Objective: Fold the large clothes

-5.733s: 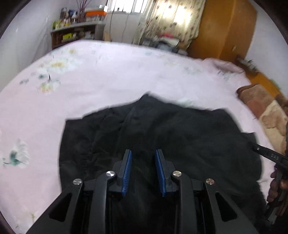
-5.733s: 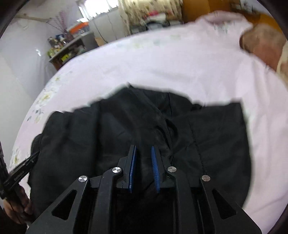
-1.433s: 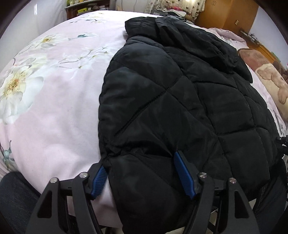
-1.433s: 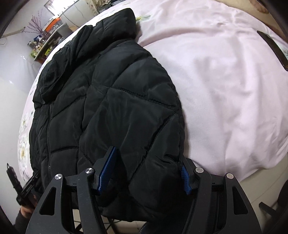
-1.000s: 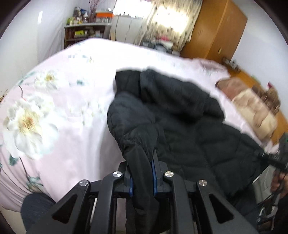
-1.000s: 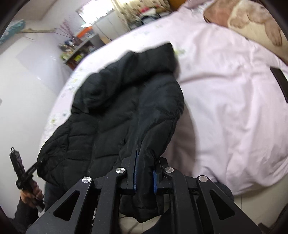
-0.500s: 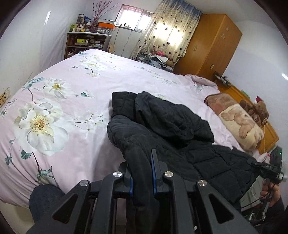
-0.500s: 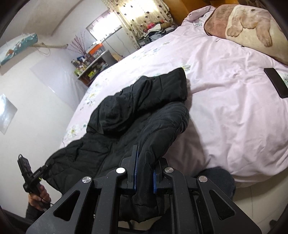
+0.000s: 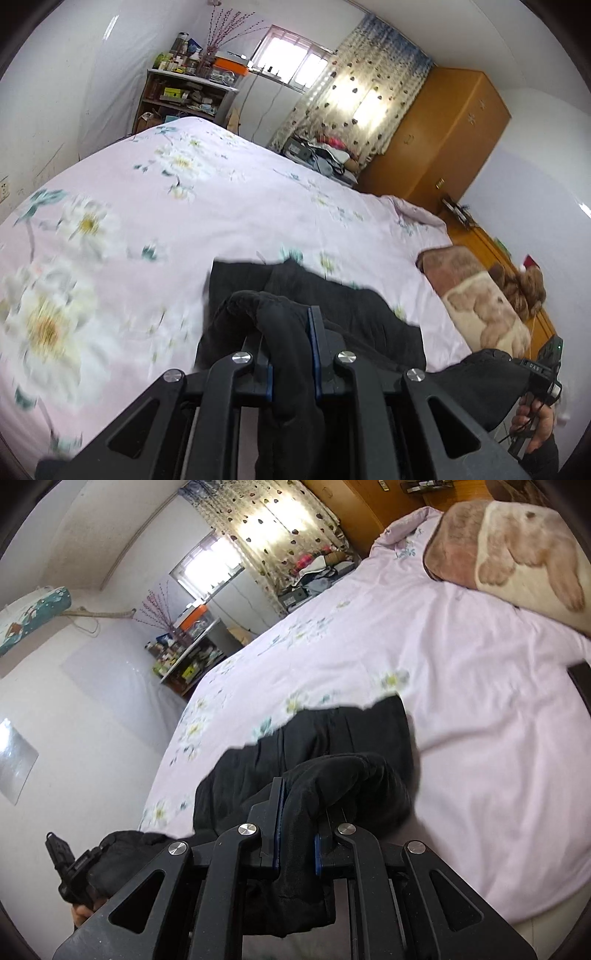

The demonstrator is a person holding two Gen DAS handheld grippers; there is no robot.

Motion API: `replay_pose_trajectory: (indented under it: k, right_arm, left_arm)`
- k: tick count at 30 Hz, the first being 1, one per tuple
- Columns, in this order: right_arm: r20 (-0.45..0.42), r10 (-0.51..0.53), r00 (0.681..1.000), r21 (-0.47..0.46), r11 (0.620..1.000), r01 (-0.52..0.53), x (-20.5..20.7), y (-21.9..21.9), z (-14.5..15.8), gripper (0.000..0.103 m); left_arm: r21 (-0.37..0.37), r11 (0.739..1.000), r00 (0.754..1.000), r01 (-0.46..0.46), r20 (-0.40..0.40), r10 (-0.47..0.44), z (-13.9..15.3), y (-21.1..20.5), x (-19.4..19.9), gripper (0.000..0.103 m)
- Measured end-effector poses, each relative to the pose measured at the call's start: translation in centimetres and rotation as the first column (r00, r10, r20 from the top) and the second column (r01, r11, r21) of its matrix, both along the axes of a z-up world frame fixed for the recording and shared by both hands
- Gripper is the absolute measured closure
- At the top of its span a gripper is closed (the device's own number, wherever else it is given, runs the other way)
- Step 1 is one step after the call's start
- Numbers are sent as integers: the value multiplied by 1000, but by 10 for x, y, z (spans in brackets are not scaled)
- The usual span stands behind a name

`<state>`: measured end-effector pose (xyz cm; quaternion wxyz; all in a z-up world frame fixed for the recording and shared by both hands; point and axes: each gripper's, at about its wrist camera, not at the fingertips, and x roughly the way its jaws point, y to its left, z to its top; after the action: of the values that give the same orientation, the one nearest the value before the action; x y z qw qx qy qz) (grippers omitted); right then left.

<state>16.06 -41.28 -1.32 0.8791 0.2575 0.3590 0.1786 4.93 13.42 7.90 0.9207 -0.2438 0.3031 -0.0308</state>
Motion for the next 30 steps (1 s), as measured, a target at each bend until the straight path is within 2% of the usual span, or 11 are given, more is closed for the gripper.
replay_pose_trajectory:
  k: [5,11,14,17,20,21,22,24,26,30]
  right_arm:
    - [-63,-26,998,-48,999,23,87,11,-4,90]
    - [-186,-48,981,-145,989,21,176,23,-56,87]
    - [-237,-52,970,-115,993,25,201,21,-83,83]
    - [-257,-39,966,-55,998,26,212,12,-92,74]
    - [-226,-10,974,19,1000,15,206,5,-78,55]
    - [-205,-5,979,43,999,14,203,1,-71,43]
    - [-182,-2,983,68,998,14,199,-4,-63,36]
    - [-124,-23,992,87,996,34,195,-9,-46,33]
    - [-68,-35,997,62,997,40,190,-9,-31,33]
    - [-8,-25,1000,-61,998,25,178,5,-22,33]
  left_arm:
    - [10,1000,999,-18,-42,18,-9,5,82,88]
    - [53,998,985,-30,-168,39,-57,7,168,87]
    - [58,998,972,-26,-232,38,-85,8,195,84]
    - [6,1000,959,-22,-283,23,-99,13,208,82]
    - [-36,999,966,-5,-258,-4,-90,17,208,75]
    - [-39,999,971,7,-240,-16,-83,16,206,73]
    - [-41,999,974,18,-224,-27,-77,15,206,68]
    - [-59,998,982,39,-182,-49,-64,13,203,58]
    - [-78,996,987,46,-150,-57,-53,13,199,46]
    - [-98,994,993,48,-105,-58,-38,15,188,38]
